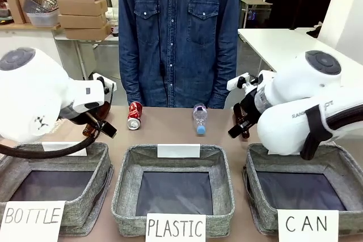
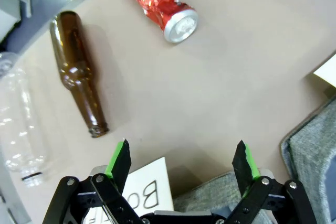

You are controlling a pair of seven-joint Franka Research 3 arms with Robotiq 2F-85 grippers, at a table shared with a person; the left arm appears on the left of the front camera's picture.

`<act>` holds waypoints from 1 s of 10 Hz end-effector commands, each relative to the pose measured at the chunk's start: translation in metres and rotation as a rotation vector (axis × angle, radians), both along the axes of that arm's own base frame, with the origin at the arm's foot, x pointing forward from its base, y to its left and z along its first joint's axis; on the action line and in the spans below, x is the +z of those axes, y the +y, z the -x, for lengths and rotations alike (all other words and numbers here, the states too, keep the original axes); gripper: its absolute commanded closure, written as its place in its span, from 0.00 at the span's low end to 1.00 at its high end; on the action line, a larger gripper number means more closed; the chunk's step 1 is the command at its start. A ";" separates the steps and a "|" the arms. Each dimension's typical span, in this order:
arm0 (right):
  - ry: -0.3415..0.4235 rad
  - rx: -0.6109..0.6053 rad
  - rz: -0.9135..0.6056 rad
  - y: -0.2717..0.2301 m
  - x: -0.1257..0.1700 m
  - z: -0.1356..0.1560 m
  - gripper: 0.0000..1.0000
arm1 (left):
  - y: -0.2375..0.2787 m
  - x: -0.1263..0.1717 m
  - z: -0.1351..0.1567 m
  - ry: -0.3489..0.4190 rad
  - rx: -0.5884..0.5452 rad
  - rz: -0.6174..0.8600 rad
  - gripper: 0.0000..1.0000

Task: Sort the can waste into the basket.
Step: Pick up the can waste from the table and place it in the right Fabric basket.

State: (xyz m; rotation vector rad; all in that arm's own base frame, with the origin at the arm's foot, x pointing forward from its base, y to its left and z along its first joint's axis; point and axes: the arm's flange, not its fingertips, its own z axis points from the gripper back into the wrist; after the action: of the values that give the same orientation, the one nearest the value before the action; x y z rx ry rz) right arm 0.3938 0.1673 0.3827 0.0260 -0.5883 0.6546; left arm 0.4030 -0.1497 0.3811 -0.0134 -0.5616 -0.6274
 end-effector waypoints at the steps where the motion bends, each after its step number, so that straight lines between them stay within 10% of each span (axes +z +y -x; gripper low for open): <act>1: -0.088 0.013 -0.056 -0.035 0.073 0.050 0.00 | 0.032 0.078 0.051 -0.082 -0.045 -0.030 0.00; 4: -0.119 -0.089 -0.106 -0.063 0.113 0.098 0.00 | 0.054 0.132 0.116 -0.236 -0.105 0.032 0.00; 5: -0.093 -0.046 -0.078 -0.032 0.112 0.033 0.00 | 0.038 0.114 0.107 -0.318 -0.050 -0.089 0.00; 6: -0.093 -0.046 -0.078 -0.032 0.112 0.033 0.00 | 0.035 0.165 0.064 -0.210 -0.054 0.013 0.00; 7: -0.116 -0.060 -0.097 -0.047 0.147 0.056 0.00 | 0.035 0.184 0.078 -0.268 -0.070 -0.011 0.00; 10: 0.425 -0.096 -0.623 -0.101 0.140 0.050 0.00 | 0.074 0.178 0.060 0.290 -0.372 0.294 0.00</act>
State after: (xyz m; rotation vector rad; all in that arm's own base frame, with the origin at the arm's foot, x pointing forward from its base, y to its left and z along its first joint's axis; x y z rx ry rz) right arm 0.3427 0.1003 0.5067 0.3895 -0.5289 0.4981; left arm 0.3332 -0.1131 0.5409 -0.3102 -0.5987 -0.8574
